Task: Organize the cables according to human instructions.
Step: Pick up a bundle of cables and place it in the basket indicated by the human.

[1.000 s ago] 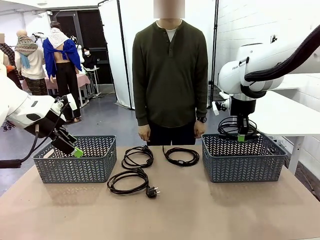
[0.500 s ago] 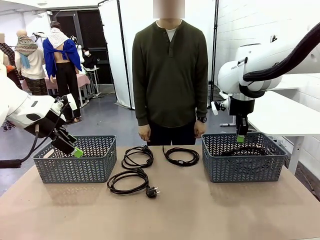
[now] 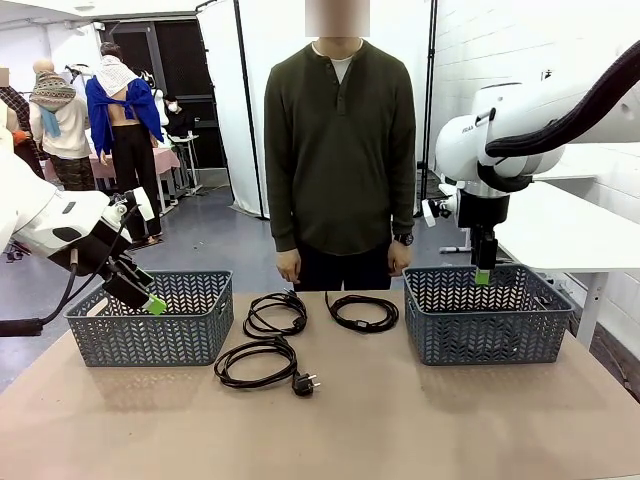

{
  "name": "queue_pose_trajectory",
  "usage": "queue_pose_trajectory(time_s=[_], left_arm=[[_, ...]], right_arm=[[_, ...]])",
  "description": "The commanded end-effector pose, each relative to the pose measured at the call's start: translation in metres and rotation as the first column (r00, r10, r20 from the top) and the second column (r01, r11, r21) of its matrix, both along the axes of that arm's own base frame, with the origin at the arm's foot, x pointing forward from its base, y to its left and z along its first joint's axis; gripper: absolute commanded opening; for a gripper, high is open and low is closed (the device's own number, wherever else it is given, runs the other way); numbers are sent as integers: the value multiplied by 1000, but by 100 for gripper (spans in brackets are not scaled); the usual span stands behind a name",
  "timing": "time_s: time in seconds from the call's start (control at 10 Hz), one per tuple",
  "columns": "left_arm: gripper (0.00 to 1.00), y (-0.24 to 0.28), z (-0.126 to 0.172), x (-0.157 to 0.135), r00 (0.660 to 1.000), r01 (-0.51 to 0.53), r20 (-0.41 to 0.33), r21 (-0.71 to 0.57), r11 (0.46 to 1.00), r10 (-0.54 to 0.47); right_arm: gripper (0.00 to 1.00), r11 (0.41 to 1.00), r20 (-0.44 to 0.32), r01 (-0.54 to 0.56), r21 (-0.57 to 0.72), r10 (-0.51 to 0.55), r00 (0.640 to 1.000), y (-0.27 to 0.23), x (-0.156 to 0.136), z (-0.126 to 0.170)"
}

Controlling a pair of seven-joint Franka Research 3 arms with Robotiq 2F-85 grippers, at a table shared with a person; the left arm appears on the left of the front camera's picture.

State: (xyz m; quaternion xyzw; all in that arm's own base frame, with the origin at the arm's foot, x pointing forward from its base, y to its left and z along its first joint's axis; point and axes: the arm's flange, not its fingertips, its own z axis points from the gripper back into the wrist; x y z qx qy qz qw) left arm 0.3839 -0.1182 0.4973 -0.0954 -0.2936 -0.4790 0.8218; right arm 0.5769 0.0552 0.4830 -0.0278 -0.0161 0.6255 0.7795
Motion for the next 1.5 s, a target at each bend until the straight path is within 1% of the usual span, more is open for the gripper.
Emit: queue_pose_trajectory(time_s=[0.0,0.2,0.3,1.0,1.2,1.4], left_arm=[[100,3,-2,2,1000,21,-3,-15,1000,-21],[100,3,-2,2,1000,21,-3,-15,1000,-21],[100,3,-2,2,1000,21,-3,-15,1000,-21],[100,3,-2,2,1000,21,-3,-15,1000,-21],[100,3,-2,2,1000,21,-3,-15,1000,-21],[100,3,-2,2,1000,21,-3,-15,1000,-21]], right_arm=[[100,1000,-15,7,23,-7,1000,-3,2,11],[100,1000,-25,9,23,-8,1000,-3,1,15],[100,1000,-6,8,2,-8,1000,-3,0,11],[100,1000,-6,8,1,-8,1000,-3,0,12],[100,995,39,79,66,-81,996,22,-24,19],[100,978,51,148,144,-157,986,43,-56,25]])
